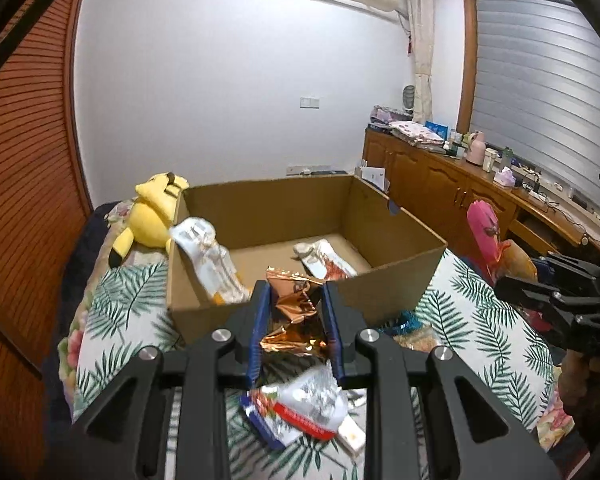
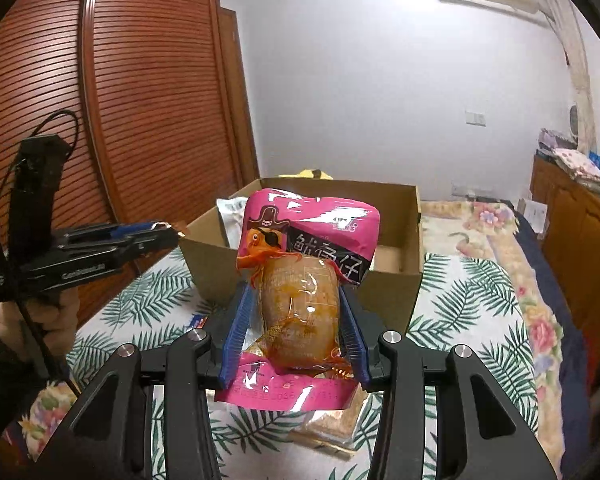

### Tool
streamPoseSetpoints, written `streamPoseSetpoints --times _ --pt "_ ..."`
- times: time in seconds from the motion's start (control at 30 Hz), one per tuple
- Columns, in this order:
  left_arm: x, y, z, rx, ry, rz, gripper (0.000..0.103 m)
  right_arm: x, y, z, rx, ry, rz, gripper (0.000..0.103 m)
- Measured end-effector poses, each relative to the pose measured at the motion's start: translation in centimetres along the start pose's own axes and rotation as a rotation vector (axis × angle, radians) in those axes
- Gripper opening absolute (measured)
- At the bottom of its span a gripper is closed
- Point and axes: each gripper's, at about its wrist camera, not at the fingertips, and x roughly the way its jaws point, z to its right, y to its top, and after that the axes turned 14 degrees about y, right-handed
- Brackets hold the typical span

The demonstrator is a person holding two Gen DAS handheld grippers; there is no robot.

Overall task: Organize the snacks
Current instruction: 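Lift both held snacks and carry them over the box, then open both tools to release the snacks into the box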

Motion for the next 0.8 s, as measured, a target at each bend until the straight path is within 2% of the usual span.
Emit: streamPoseSetpoints --times 0.2,0.47,0.63,0.7,0.8 --pt "2.8 1.6 -0.5 -0.002 -0.019 0.025 0.024 1.6 0.8 0.9 -0.012 -0.009 0.003 0.044" --pt "7.7 1.9 -2.0 -0.056 -0.053 0.029 0.024 5.7 2.3 2.9 -0.031 -0.01 0.008 0.044" --pt "9.7 1.8 -2.6 -0.066 -0.045 0.047 0.024 8.4 3.6 4.3 -0.043 0.004 0.033 0.044" --pt "10.1 1.7 -2.8 -0.074 -0.004 0.063 0.024 9.4 3.9 4.8 -0.05 0.008 0.04 0.044" --pt "10.7 1.4 -2.7 -0.077 -0.005 0.059 0.024 10.9 4.3 5.5 -0.062 0.011 0.047 0.044"
